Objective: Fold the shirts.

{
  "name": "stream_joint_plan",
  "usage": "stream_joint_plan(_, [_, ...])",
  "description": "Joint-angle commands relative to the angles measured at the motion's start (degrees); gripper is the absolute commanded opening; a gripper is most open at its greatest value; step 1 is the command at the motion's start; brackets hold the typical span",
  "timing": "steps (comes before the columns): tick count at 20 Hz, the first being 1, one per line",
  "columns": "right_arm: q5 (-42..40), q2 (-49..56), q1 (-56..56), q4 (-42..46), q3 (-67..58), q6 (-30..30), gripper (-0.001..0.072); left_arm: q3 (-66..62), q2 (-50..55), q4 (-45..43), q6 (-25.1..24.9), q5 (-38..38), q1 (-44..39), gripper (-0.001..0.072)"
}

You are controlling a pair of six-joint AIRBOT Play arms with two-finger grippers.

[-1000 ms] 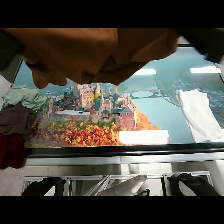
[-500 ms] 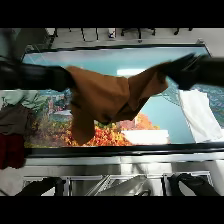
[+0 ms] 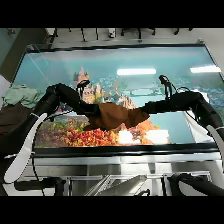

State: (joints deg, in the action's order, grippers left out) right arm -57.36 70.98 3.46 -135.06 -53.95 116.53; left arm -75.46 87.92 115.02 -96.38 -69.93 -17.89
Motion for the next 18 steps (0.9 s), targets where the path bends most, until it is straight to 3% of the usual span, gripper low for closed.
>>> stream_joint_plan(1, [3.7,2.4,-1.1,-0.1,1.2,0.8,0.0015,-2.8,3.4,1.7,-0.1,-4.2,2.6,0.0707])
stream_joint_plan(5, [3.6,2.3,-5.7,-0.1,-0.3,0.8,0.0015,-8.5,0.8,2.0,0.0,-18.8,7.0,0.0700])
stream_joint_plan(8, [3.2,2.1,-8.8,0.0,-0.3,1.0,0.0015,-2.8,-8.3,1.5,0.6,-18.4,11.3,0.0699])
stream_joint_plan(13, [3.5,2.2,-9.1,-0.2,-0.3,2.2,0.0015,24.7,-23.5,3.9,1.9,-3.5,13.0,0.0700])
stream_joint_plan(15, [3.5,2.2,-9.1,-0.2,-0.3,2.2,0.0015,35.4,-25.3,7.1,1.7,8.2,10.4,0.0700])
stream_joint_plan(18, [3.4,2.2,-9.1,-0.2,-0.3,2.2,0.0015,41.3,-21.9,9.9,1.7,22.7,5.7,0.0700])
